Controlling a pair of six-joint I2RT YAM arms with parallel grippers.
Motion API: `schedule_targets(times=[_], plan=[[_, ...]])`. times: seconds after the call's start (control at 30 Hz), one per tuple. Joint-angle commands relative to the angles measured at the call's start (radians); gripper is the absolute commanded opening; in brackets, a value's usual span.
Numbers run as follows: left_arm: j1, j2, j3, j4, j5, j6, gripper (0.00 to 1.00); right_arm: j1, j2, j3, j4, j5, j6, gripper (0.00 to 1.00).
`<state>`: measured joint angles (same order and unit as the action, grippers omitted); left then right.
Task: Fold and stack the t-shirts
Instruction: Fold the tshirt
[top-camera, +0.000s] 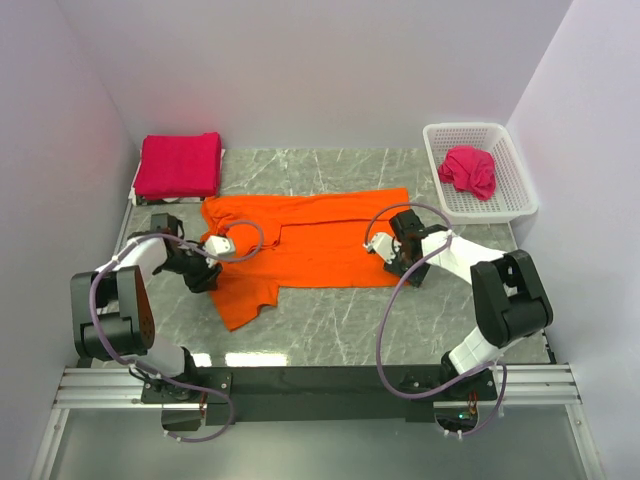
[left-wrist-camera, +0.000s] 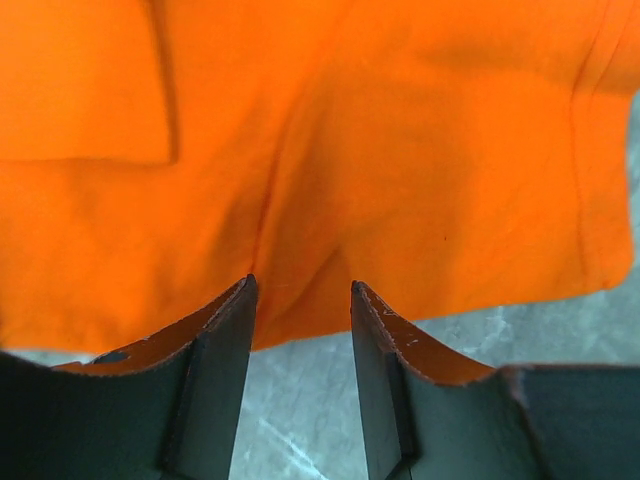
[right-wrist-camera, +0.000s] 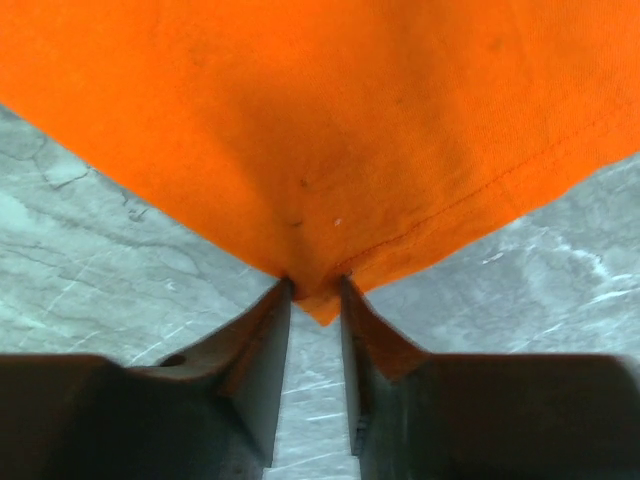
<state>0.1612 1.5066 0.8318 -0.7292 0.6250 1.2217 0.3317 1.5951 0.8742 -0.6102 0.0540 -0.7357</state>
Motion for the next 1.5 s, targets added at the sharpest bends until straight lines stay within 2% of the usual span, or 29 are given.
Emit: schedule_targets(times=[0.0, 0.07, 0.17, 0.27, 0.3, 0.4, 0.6, 0.77, 1.0, 1.3, 1.47], plan=[[-0.038, -0.031, -0.043, 0.079, -0.060, 0.073, 0.49, 0.006, 0.028, -0.006, 0.032, 0.020, -0.013, 0.28], [-0.052, -0.028, -0.071, 0.093, -0.085, 0.093, 0.48, 0.004, 0.034, -0.004, 0.036, 0.023, -0.014, 0.22], [-0.058, -0.019, -0.095, 0.114, -0.140, 0.111, 0.42, 0.004, 0.043, -0.003, 0.029, 0.026, -0.013, 0.00], [-0.057, -0.013, -0.109, 0.108, -0.182, 0.119, 0.28, 0.004, 0.025, -0.010, 0.021, 0.020, -0.016, 0.00], [-0.057, -0.019, -0.111, 0.103, -0.185, 0.119, 0.21, 0.004, 0.017, -0.014, 0.017, 0.018, -0.019, 0.00], [-0.052, -0.057, -0.105, 0.074, -0.173, 0.119, 0.11, 0.001, -0.021, -0.018, -0.005, 0.009, -0.021, 0.00], [-0.040, -0.160, -0.066, -0.091, -0.093, 0.153, 0.01, -0.013, -0.125, -0.020, -0.088, -0.028, -0.021, 0.00], [-0.034, -0.200, -0.056, -0.151, -0.087, 0.148, 0.01, -0.031, -0.184, -0.021, -0.118, -0.043, -0.028, 0.00], [0.030, -0.126, 0.068, -0.245, -0.021, 0.150, 0.01, -0.075, -0.155, 0.058, -0.149, -0.051, -0.054, 0.00], [0.034, 0.038, 0.309, -0.294, 0.068, 0.050, 0.01, -0.105, -0.011, 0.277, -0.194, -0.051, -0.093, 0.00], [0.034, 0.173, 0.463, -0.283, 0.111, -0.008, 0.01, -0.126, 0.133, 0.422, -0.209, -0.051, -0.110, 0.00]])
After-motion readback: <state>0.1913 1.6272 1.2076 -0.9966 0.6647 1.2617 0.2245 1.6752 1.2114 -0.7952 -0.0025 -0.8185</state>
